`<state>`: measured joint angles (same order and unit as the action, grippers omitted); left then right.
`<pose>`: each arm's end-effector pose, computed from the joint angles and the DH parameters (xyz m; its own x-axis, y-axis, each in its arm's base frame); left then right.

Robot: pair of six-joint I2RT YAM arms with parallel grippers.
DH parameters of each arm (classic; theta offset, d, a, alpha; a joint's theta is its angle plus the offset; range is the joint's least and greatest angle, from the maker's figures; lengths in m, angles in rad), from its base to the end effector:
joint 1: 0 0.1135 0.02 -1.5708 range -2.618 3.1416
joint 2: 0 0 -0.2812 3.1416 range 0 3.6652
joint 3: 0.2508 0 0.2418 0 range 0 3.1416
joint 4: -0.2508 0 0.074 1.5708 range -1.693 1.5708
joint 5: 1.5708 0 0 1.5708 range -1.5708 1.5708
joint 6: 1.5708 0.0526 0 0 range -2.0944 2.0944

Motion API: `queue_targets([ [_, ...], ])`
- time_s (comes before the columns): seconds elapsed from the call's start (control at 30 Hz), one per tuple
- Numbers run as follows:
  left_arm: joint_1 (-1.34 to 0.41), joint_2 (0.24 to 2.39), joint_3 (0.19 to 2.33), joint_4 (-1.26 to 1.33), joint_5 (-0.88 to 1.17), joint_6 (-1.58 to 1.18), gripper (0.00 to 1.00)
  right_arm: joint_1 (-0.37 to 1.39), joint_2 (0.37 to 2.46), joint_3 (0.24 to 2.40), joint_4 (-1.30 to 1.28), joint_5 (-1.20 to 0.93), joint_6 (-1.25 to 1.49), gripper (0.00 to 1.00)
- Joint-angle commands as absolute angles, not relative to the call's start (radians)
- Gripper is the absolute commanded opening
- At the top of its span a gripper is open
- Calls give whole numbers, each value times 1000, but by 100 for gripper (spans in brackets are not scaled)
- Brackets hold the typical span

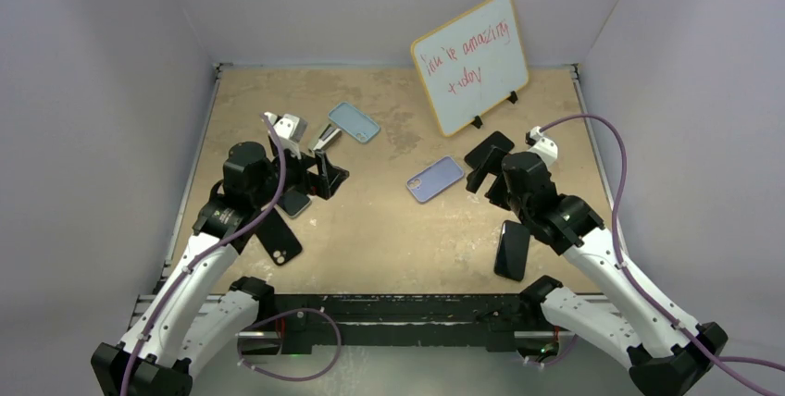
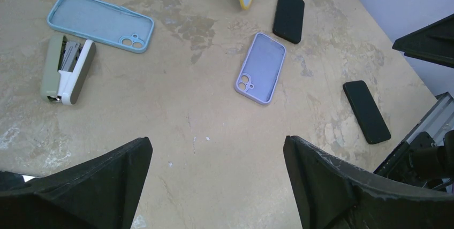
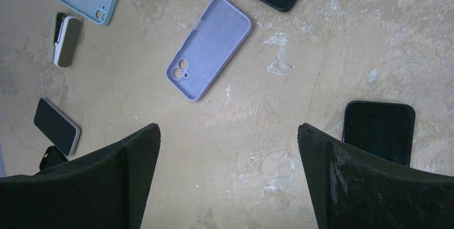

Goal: Put the phone into the phone case

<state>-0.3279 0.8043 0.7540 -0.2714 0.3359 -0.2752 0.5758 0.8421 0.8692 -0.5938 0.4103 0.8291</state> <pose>0.1641 -0.0741 0.3251 -0.4511 -0.1175 -0.8847 0.4962 0.7909 -0.3581 0.1527 0.0741 0.3240 -0.4642 0.5048 -0.7278 0.1854 0.8589 0.4774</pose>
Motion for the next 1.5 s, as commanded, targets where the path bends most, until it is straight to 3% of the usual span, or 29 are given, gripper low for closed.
queue_targets([
  [0.0,-327,792,757,-255,325,-258,100,574,836,903,-615,450,841,99],
  [0.53,-327,788,755,-263,312,-258,100,574,871,806,-829,563,1123,99],
  [0.83,-327,787,758,-264,317,-258,100,560,1070,775,-917,609,1185,99],
  [1.13,-327,784,757,-263,318,-258,100,280,1080,662,-705,390,941,99],
  [1.47,-328,764,755,-266,317,-255,100,170,1213,648,-667,343,896,99],
])
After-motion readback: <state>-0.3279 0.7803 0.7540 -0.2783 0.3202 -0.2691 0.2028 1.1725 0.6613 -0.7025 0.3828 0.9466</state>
